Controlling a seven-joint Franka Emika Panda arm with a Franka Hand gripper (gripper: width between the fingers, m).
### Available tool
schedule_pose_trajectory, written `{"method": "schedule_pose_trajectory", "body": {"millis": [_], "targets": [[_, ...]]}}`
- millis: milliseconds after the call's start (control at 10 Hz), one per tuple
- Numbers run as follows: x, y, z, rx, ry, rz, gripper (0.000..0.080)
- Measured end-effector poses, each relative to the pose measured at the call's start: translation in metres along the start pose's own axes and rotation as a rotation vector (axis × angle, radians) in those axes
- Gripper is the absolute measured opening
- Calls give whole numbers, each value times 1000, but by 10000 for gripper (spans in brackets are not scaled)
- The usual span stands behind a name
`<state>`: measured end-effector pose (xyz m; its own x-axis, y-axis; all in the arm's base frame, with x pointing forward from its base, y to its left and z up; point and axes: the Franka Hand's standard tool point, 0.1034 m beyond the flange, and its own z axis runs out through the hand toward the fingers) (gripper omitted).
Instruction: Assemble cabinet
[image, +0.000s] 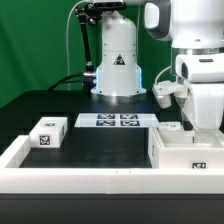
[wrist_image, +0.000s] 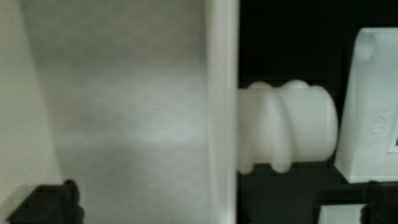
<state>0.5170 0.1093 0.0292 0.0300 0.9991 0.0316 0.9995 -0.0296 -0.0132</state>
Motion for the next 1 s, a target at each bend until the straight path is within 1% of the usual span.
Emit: {"method": "schedule_pose_trajectory", "body": {"millis": [200, 300, 400, 500, 600, 700, 1000], "targets": [[1, -9, -17, -13, -5, -9, 797], [2, -11, -23, -13, -9, -8, 797], [8, -21, -41, -32, -10, 9, 797], [13, -34, -50, -35, -11, 27, 797], [20, -41, -55, -87, 12, 56, 797], [16, -41, -51, -74, 7, 60, 797], [16, -42, -50, -72, 9, 66, 797]]}}
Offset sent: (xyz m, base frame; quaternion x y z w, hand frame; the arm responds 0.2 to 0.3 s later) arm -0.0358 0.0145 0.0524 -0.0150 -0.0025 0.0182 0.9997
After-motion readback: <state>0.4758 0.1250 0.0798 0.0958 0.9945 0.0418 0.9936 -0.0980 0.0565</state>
